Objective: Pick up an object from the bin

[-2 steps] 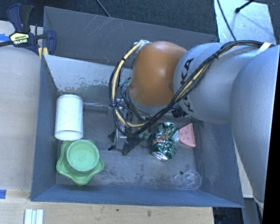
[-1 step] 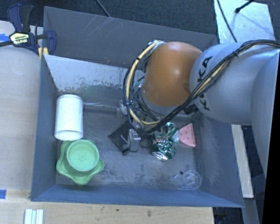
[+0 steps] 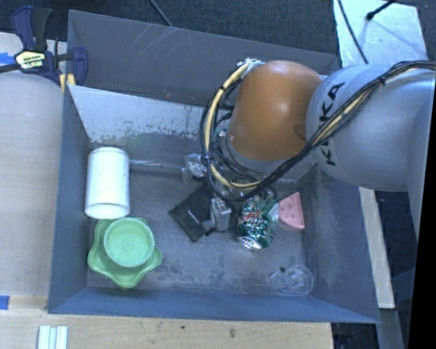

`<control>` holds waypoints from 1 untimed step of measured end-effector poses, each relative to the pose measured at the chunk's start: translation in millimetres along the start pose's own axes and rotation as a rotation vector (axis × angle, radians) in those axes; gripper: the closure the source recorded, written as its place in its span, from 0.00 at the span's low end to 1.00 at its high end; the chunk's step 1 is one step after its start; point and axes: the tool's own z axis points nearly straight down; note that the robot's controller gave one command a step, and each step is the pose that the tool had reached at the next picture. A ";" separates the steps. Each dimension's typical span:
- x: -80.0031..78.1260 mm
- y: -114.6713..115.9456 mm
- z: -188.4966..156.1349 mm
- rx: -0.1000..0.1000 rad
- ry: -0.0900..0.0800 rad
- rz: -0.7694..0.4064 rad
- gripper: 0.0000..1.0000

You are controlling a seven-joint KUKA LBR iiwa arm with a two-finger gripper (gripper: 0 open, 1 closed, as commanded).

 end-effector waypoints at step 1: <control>-38.3 2.6 26.4 0.000 -0.002 0.161 0.00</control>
Offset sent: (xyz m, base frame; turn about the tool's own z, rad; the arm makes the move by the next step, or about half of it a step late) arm 0.0322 -0.0157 -0.0319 -0.1887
